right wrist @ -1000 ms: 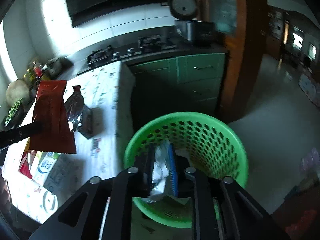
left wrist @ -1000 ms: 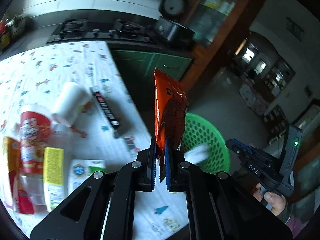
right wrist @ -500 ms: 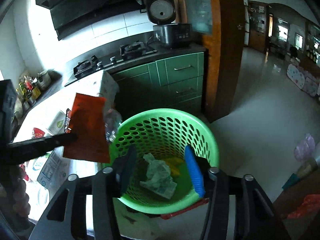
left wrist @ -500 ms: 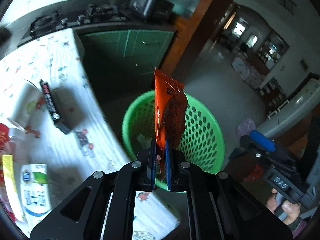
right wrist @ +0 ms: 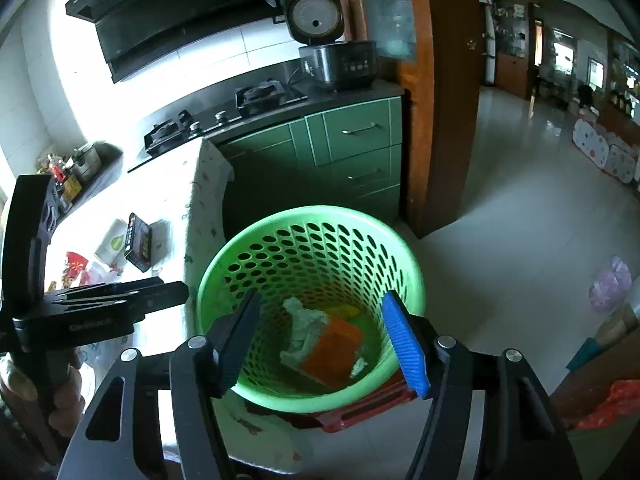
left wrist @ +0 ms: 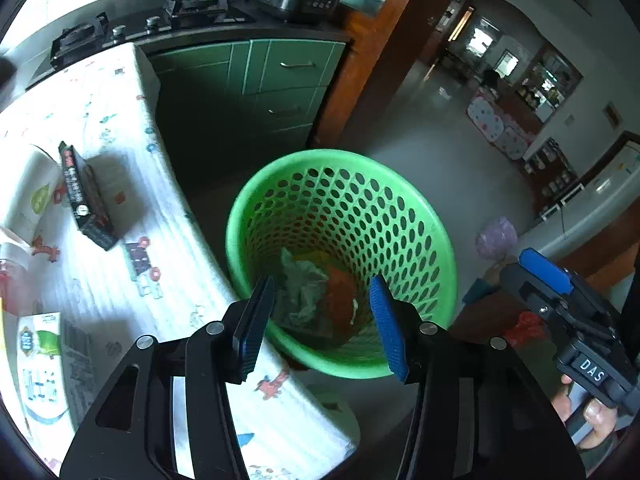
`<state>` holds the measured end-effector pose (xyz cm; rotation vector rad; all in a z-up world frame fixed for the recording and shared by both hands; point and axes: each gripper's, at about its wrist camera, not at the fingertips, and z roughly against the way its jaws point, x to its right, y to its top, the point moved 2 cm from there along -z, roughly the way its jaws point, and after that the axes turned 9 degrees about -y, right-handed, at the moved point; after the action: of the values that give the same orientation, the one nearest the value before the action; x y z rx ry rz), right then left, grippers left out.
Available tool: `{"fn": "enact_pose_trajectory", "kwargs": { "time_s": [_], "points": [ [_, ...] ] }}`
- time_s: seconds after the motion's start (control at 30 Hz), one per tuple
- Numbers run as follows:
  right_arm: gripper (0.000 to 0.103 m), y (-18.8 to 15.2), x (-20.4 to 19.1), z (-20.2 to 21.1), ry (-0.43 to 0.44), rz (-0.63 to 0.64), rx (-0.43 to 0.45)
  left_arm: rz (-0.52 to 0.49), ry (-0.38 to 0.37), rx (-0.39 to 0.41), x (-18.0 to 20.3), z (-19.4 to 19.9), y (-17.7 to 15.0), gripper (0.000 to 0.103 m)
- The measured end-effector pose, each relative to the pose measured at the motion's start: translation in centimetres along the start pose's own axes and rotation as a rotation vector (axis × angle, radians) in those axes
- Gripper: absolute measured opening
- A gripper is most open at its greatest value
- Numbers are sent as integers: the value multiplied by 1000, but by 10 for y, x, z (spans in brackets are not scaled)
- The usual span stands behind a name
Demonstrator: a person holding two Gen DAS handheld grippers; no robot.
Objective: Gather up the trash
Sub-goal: 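Open the left gripper to drop the orange bag into the basket, then move the right gripper toward the black box while the left moves toward the bottles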
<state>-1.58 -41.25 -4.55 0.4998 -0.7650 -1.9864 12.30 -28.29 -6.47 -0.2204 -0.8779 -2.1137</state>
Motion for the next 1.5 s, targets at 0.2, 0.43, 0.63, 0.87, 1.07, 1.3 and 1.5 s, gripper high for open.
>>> {"fn": "enact_pose_trajectory", "kwargs": {
  "time_s": [0.2, 0.43, 0.63, 0.87, 1.07, 1.3, 1.5],
  "points": [
    [66, 8, -22, -4, 47, 34, 7, 17, 59, 48, -20, 31, -1, 53],
    [68, 16, -60, -10, 109, 92, 8, 50, 135, 94, -53, 72, -9, 55],
    [68, 24, -95, -16, 156, 139, 7, 98, 231, 128, -93, 112, -24, 55],
    [68, 34, -136, -24, 205, 188, 3, 216, 341, 184, -154, 165, -40, 56],
    [68, 45, -172, -41, 238, 220, -19, 311, 409, 228, -200, 205, -58, 56],
    [58, 56, -221, -68, 267, 256, -49, 392, 461, 256, -241, 236, -76, 56],
    [48, 67, -260, -98, 261, 289, -83, 421, 475, 252, -262, 245, -83, 56]
  ]
}}
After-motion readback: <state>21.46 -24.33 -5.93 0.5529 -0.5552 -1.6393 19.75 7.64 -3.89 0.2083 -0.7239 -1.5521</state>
